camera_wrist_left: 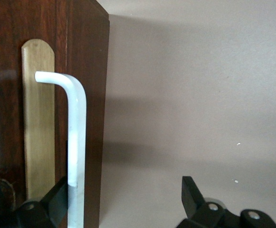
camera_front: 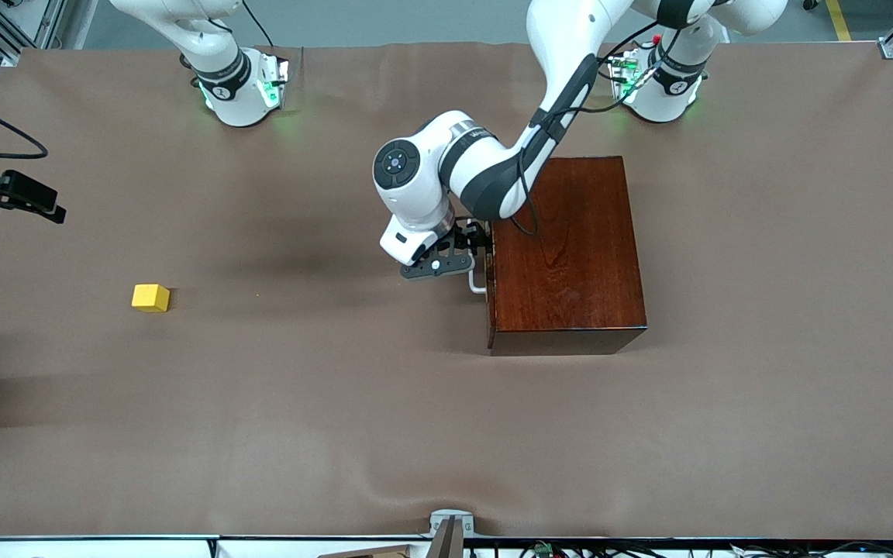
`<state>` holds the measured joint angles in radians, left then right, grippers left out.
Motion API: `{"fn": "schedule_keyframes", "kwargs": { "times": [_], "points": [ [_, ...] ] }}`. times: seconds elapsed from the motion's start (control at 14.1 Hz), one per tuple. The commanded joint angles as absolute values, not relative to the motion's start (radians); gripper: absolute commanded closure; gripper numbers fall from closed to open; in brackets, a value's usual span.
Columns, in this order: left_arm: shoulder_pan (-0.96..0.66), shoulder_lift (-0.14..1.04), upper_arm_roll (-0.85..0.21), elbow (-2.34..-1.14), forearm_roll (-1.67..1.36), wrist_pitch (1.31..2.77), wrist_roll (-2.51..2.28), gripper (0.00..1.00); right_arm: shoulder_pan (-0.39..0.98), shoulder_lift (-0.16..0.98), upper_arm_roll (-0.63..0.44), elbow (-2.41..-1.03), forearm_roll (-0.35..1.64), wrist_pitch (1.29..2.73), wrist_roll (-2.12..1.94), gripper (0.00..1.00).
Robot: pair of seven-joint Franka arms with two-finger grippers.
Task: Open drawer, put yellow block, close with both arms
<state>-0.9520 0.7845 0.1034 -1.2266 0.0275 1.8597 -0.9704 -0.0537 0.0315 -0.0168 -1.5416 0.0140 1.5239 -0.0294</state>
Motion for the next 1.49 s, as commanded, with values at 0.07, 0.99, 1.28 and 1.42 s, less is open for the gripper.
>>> {"fn": "schedule_keyframes", "kwargs": {
  "times": [0.07,0.99,1.28,1.42],
  "points": [
    [-0.969,0.802,0.114,-1.198,0.043,1.901,-0.994,0.0,-0.069,0.02,-0.005,-1.545,0.014,1.52,-0.028,0.0],
    [-0.997,0.824,0.107,-1.198,0.04,2.04,-1.084,0.0,-0.069,0.018,-0.005,-1.545,0.014,1.52,-0.028,0.0],
    [-1.002,0.83,0.107,-1.198,0.037,2.077,-1.095,0.0,-0.069,0.018,-0.005,-1.545,0.014,1.52,-0.028,0.0],
    [-1.008,0.831,0.107,-1.198,0.035,2.092,-1.097,0.0,-0.069,0.018,-0.005,-1.545,0.014,1.52,-0.028,0.0]
  ]
}}
